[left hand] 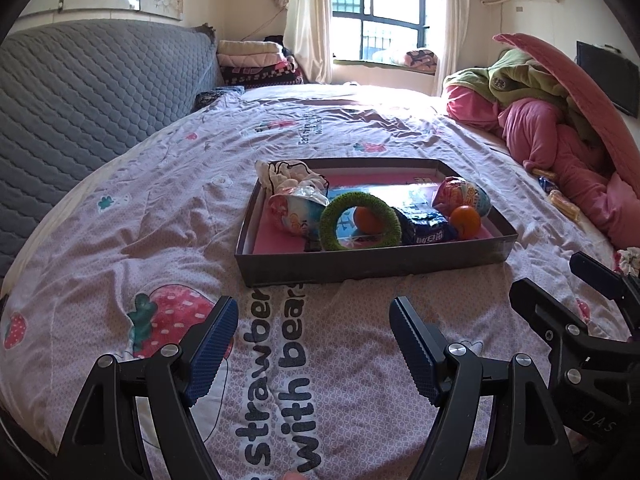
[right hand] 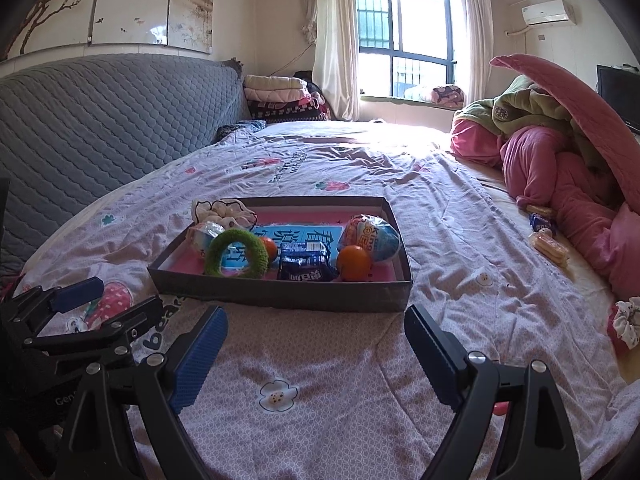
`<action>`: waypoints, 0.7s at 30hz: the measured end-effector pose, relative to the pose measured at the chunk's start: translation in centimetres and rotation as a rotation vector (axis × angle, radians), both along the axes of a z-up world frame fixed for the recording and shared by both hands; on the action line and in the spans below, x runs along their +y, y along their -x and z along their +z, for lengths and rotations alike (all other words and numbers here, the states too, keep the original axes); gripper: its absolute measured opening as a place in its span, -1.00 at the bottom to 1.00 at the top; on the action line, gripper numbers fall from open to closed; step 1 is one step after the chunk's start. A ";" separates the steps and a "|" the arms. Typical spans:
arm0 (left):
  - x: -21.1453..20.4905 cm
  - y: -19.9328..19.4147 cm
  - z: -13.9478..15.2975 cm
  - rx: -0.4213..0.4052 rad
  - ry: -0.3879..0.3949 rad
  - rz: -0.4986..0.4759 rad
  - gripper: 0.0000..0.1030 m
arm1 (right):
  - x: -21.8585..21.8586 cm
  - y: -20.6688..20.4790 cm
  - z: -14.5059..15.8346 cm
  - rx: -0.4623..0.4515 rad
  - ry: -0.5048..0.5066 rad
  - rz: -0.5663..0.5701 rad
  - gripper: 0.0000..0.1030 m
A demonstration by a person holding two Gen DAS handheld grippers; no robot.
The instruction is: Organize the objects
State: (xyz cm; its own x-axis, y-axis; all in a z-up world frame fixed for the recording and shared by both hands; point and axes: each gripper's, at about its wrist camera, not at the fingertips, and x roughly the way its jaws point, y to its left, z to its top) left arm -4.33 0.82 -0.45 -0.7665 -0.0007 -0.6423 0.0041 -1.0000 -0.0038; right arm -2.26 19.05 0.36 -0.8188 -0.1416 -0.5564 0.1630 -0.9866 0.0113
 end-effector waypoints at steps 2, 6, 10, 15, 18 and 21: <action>-0.1 0.0 -0.3 -0.002 -0.003 0.004 0.53 | 0.1 0.1 -0.6 0.003 -0.006 -0.004 0.74; 0.0 0.1 -1.1 -0.012 -0.009 -0.003 0.53 | 0.4 -0.1 -1.3 0.024 0.007 -0.013 0.74; 0.2 0.1 -1.9 -0.013 -0.009 -0.004 0.53 | 0.5 0.0 -2.1 0.020 -0.005 -0.015 0.74; 0.1 0.4 -2.6 -0.017 -0.014 -0.004 0.53 | 0.7 -0.1 -2.8 0.023 -0.005 -0.015 0.74; 0.3 0.4 -3.2 -0.016 -0.013 -0.014 0.53 | 0.8 -0.2 -3.5 0.024 0.001 -0.013 0.74; 0.5 0.4 -3.7 -0.010 0.003 -0.023 0.53 | 0.7 -0.1 -4.3 0.010 -0.006 -0.008 0.74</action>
State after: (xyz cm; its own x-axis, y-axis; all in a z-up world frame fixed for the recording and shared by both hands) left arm -4.73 1.36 -4.14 -0.7598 0.0151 -0.6500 -0.0188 -0.9998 -0.0012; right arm -2.12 19.77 -3.91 -0.8253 -0.1319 -0.5491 0.1554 -0.9878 0.0036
